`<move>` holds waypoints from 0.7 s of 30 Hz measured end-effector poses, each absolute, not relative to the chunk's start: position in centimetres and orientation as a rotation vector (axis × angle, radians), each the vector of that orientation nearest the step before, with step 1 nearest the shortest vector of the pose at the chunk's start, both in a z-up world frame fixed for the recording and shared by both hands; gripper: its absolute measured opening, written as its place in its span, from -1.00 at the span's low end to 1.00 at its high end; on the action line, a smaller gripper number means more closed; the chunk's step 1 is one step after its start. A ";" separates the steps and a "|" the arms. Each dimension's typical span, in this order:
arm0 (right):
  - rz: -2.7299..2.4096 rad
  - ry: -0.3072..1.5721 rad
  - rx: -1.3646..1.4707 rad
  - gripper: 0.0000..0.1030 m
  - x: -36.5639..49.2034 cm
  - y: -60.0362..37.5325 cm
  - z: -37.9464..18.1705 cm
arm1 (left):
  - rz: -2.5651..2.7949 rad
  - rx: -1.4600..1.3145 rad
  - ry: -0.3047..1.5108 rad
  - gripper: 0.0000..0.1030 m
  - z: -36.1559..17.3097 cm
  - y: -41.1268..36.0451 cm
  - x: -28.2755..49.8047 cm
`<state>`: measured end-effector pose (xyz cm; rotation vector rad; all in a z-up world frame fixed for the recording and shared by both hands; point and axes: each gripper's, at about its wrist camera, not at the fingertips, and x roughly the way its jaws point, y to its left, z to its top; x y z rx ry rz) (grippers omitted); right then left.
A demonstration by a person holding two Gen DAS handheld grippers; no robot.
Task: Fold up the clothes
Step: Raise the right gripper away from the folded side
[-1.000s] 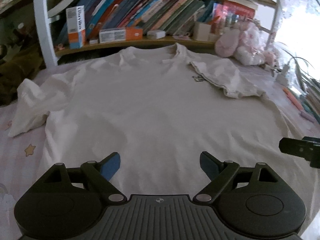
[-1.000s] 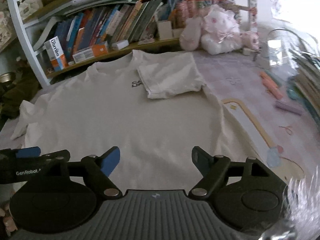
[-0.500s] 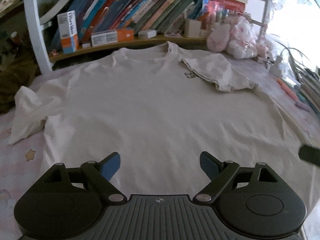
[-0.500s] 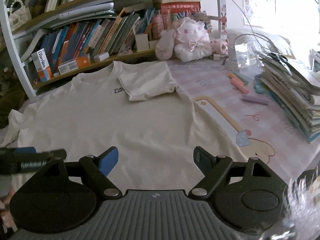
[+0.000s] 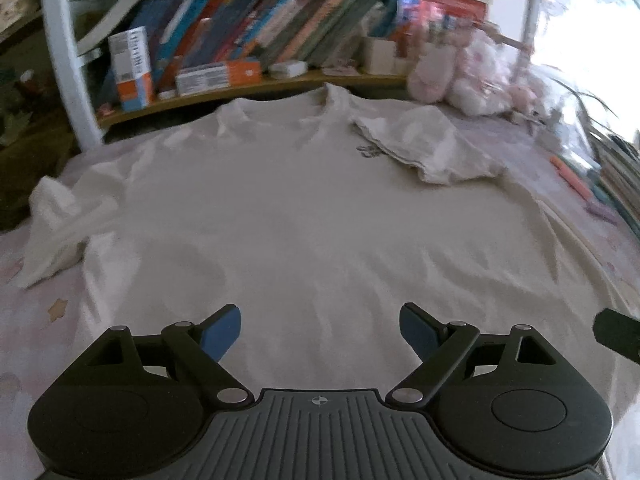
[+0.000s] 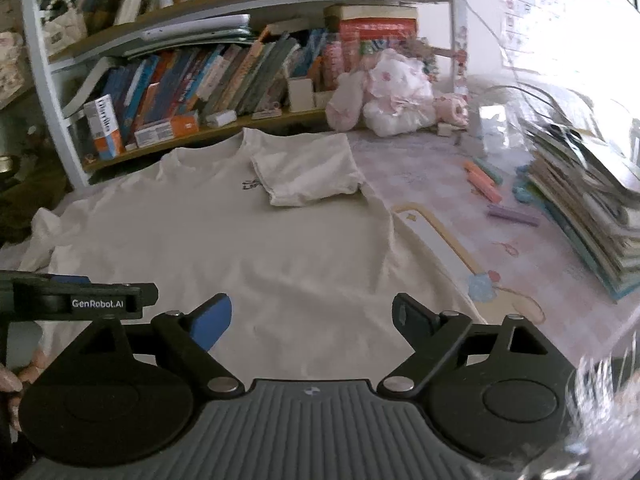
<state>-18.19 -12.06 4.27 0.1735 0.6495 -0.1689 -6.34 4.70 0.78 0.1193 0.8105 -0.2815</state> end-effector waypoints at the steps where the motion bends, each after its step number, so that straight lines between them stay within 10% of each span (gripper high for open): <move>1: -0.153 0.652 0.170 0.74 -18.0 -12.3 4.2 | -0.259 0.110 0.810 0.73 0.9 4.7 -6.3; 21: 0.081 0.704 0.176 0.75 -14.9 -16.4 3.1 | -0.031 -0.017 0.770 0.73 2.1 5.0 -8.3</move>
